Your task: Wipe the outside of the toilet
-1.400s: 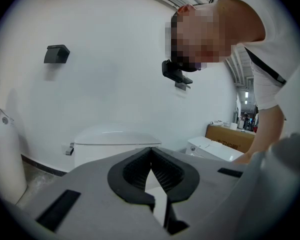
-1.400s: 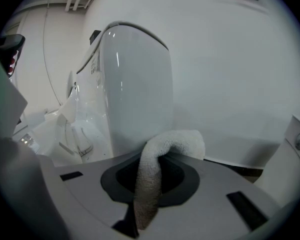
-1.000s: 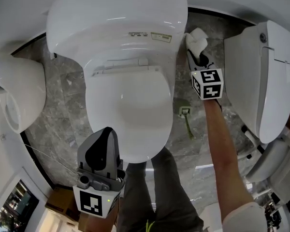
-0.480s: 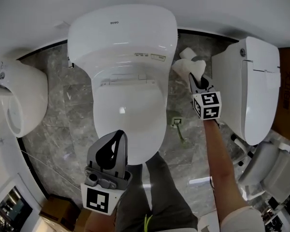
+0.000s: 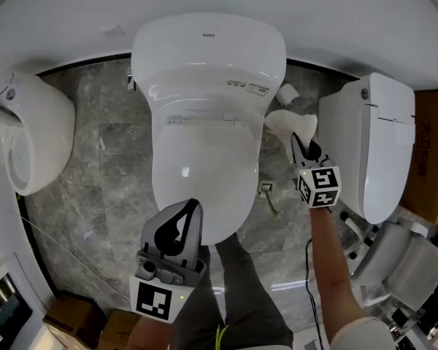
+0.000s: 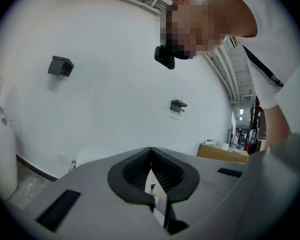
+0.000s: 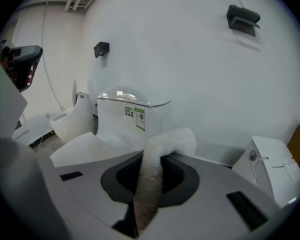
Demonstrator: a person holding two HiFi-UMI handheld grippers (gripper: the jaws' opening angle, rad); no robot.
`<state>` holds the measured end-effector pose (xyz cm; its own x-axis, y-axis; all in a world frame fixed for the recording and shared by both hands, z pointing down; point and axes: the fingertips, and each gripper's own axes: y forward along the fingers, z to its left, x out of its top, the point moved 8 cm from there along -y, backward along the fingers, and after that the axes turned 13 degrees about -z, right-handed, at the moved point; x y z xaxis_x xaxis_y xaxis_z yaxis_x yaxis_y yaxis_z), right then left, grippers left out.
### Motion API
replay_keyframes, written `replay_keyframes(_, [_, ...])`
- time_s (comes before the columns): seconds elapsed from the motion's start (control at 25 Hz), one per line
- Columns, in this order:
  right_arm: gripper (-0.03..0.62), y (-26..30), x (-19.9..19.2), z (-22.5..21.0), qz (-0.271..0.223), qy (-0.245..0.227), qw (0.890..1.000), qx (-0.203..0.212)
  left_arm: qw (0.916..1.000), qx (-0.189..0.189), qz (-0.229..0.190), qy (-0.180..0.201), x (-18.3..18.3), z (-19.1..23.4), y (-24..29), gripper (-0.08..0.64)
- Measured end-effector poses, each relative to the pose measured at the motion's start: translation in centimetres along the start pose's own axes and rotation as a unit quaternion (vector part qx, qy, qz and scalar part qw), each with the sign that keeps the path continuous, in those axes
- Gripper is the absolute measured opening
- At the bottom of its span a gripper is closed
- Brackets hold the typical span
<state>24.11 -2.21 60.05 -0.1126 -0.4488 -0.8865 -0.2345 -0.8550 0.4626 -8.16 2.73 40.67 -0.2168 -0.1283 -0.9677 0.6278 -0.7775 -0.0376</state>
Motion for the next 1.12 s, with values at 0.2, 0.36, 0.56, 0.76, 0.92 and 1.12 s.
replay_keyframes(0.2, [0.071,-1.5,2.0,4.4,-0.014,0.007,1.0,0.006,0.9998,0.013,-0.014,-0.005,1.3,1.2,-3.3,0.018])
replay_keyframes(0.36, [0.071,-1.8,4.1,8.5,-0.021,0.002,0.999,0.028,0.9993,0.026,-0.024,-0.01,2.4,2.8,-6.2,0.018])
replay_keyframes(0.56, [0.071,-1.3,7.9,13.7,-0.03,-0.019,0.998,0.058,0.9979,0.05,-0.036,-0.022,4.0,4.8,-9.6,0.017])
replay_keyframes(0.76, [0.071,0.4,11.7,18.2,-0.046,-0.042,0.994,0.089,0.9964,0.061,-0.052,-0.027,5.4,6.6,-12.4,0.017])
replay_keyframes(0.92, [0.071,2.9,15.6,21.4,-0.063,-0.054,0.99,0.117,0.9939,0.082,-0.065,-0.034,6.0,8.6,-14.1,0.017])
replay_keyframes(1.12, [0.071,6.1,20.4,24.4,-0.085,-0.067,0.983,0.151,0.9934,0.09,-0.071,0.006,7.3,10.6,-14.5,0.017])
